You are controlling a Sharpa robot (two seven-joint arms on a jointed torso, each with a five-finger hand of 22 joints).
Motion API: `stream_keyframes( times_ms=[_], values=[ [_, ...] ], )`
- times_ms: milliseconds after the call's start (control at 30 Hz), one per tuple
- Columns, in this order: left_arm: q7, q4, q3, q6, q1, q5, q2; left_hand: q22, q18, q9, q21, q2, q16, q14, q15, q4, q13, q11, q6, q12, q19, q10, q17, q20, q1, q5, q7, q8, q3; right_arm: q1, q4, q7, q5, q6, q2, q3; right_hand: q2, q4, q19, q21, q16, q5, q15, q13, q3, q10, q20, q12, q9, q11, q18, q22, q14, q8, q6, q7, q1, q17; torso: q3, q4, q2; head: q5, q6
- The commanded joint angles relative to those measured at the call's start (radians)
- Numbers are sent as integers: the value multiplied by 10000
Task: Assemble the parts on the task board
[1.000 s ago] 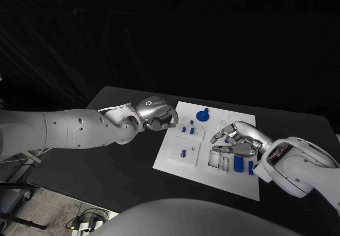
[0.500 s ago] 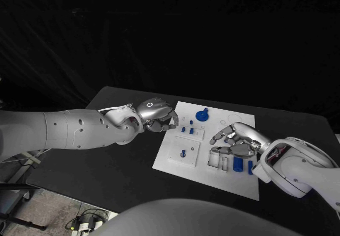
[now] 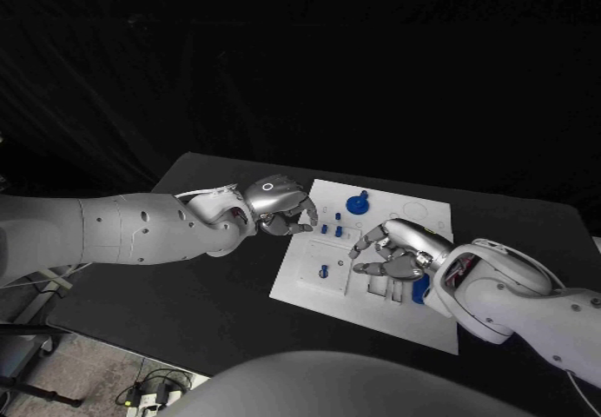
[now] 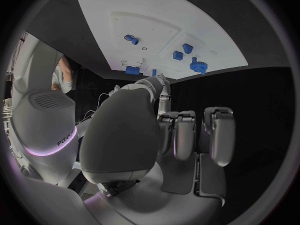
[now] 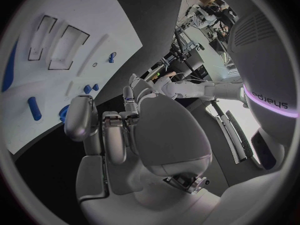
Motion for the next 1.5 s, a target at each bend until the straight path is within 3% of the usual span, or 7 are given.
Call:
stream_keyframes(
  times_ms=[33, 467, 633, 733, 900, 1167, 1500],
  values=[
    [249, 38, 4, 59, 8, -65, -2, 2629, -73, -131, 24, 117, 25, 1052, 102, 26, 2630, 84, -138, 24, 1049, 1057, 2632, 106, -168, -64, 13, -192, -253, -100, -237, -403, -1664, 250, 336, 2, -78, 18, 131, 175, 34, -34, -79, 2621, -15, 1075, -24, 37, -88, -66, -189, 1688, 1042, -98, -123, 9, 0, 2634, -1, 11, 0, 45, -1],
    [211, 194, 4, 70, 7, 47, -174, 2629, -73, -225, 24, 205, 25, 1052, 118, 17, 2630, 92, 23, 24, 1049, 1057, 2632, 128, -105, 56, 21, -254, -289, -647, -1519, -1223, -2246, 1078, 1796, 15, -83, -97, 255, 339, 34, 270, -19, 2621, 164, 1075, -3, 37, -412, 27, -218, 1717, 1042, -369, -352, 141, 139, 2634, -1, 4, -2, 189, -1],
    [134, 206, 4, 132, 7, 93, -207, 2629, -73, -235, 24, 206, 25, 1052, 119, 23, 2630, 93, 22, 24, 1049, 1057, 2632, 129, -112, 68, 27, -265, -285, -741, -1967, -1428, -2457, 1278, 2184, 18, -42, -249, 270, 369, 34, 783, 7, 2621, 403, 1075, 23, 37, -643, 57, -217, 1717, 1042, -377, -526, 176, 292, 2634, -1, -1, -3, 197, -1],
    [106, 218, 4, 182, 7, 146, -219, 2629, -73, -248, 24, 201, 25, 1052, 119, 22, 2630, 97, 5, 24, 1049, 1057, 2632, 130, -114, 78, 34, -283, -280, -763, -2156, -1494, -2628, 1314, 2319, 21, -60, -439, 259, 379, 34, 1350, -12, 2621, 654, 1075, 14, 37, -801, 28, -211, 1716, 1042, -374, -633, 138, 449, 2634, -3, -10, -2, 211, -1],
    [72, 236, 4, 271, 7, 186, -227, 2629, -73, -297, 24, 189, 25, 1052, 128, 21, 2630, 113, -52, 24, 1049, 1057, 2632, 137, -121, 103, 56, -351, -267, -776, -2360, -1497, -2880, 1288, 2445, 25, -114, -648, 223, 383, 34, 1574, -103, 2621, 1027, 1075, -55, 37, -1053, -109, -196, 1708, 1042, -376, -877, -52, 481, 2634, -2, -13, -2, 191, -1],
    [20, 244, 4, 395, 7, 304, -202, 2629, -73, -321, 24, 212, 25, 1052, 135, 20, 2630, 123, -61, 24, 1049, 1057, 2632, 142, -118, 134, 68, -379, -239, -780, -2551, -1193, -3080, 1125, 2534, 28, -109, -812, 148, 362, 34, 1162, -299, 2621, 1443, 1075, -217, 37, -1316, -354, -184, 1688, 1042, -360, -1125, -383, 367, 2634, -3, -10, -7, 169, -1],
    [-82, 213, 4, 529, 6, 365, -165, 2629, -73, -340, 24, 242, 25, 1052, 146, 7, 2630, 129, -15, 24, 1049, 1057, 2632, 152, -86, 180, 67, -383, -173, -781, -2644, -663, -2984, 937, 2668, 28, -18, -788, 15, 246, 34, 312, -372, 2621, 1569, 1075, -300, 37, -1432, -430, -161, 1646, 1042, -304, -1023, -477, 201, 2634, -1, -4, -1, 158, -1]
  ],
)
